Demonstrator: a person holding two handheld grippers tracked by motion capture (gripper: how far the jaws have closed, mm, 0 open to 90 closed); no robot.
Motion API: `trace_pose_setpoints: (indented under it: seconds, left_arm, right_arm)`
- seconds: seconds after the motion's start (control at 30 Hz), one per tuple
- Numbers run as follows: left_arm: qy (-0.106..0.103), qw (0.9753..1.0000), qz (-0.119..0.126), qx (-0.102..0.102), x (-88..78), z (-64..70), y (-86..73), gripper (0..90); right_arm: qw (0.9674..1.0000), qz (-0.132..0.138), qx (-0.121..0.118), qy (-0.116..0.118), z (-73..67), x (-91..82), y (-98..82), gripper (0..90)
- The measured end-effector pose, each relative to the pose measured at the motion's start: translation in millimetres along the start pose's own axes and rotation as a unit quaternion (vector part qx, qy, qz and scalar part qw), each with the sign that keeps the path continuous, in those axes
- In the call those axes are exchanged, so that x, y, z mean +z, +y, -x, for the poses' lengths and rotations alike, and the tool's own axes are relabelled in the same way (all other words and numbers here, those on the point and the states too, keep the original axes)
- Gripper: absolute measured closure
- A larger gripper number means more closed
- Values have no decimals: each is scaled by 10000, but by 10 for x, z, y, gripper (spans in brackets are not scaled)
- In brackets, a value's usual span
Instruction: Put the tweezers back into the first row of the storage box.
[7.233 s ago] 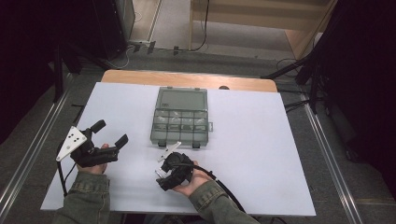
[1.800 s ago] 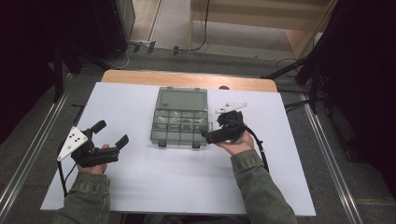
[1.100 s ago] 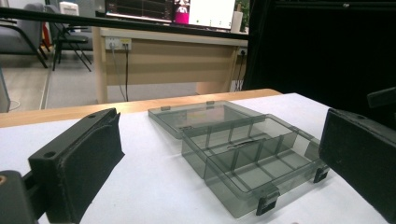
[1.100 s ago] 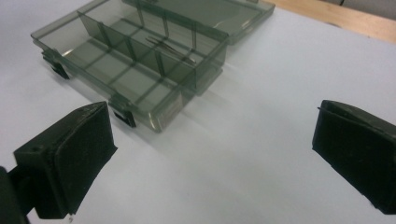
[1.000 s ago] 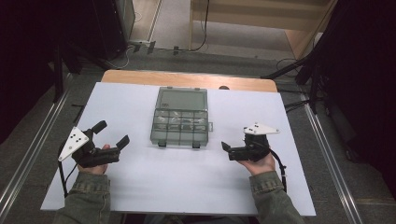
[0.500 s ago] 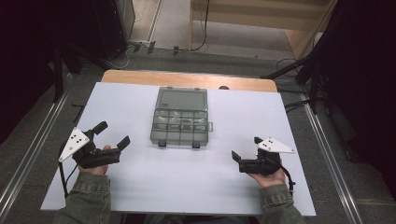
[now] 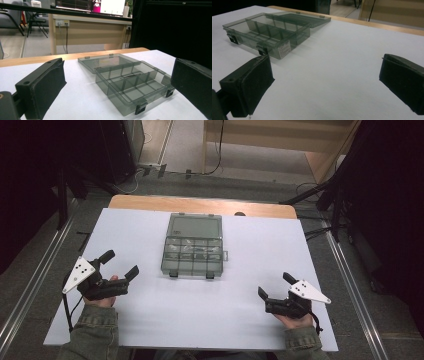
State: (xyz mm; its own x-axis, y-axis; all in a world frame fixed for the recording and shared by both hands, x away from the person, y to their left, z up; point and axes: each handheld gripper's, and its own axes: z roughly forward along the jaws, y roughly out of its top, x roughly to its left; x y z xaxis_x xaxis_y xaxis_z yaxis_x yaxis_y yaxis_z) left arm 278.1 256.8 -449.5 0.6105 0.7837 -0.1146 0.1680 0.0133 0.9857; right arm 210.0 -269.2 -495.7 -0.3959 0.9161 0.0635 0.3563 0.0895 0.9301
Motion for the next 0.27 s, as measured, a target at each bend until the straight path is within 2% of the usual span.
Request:
trace_pose_setpoints:
  seconds: [0.1, 0.27]
  left_arm:
    - [-2, 10000, 15, -13, 0, -1, 1, 0]
    - [-19, 10000, 28, -22, 0, 4, 2, 0]
  right_arm:
    - [9998, 206, 13, -45, 16, -55, -60, 0]
    - [9998, 196, 14, -49, 8, -50, -74, 0]
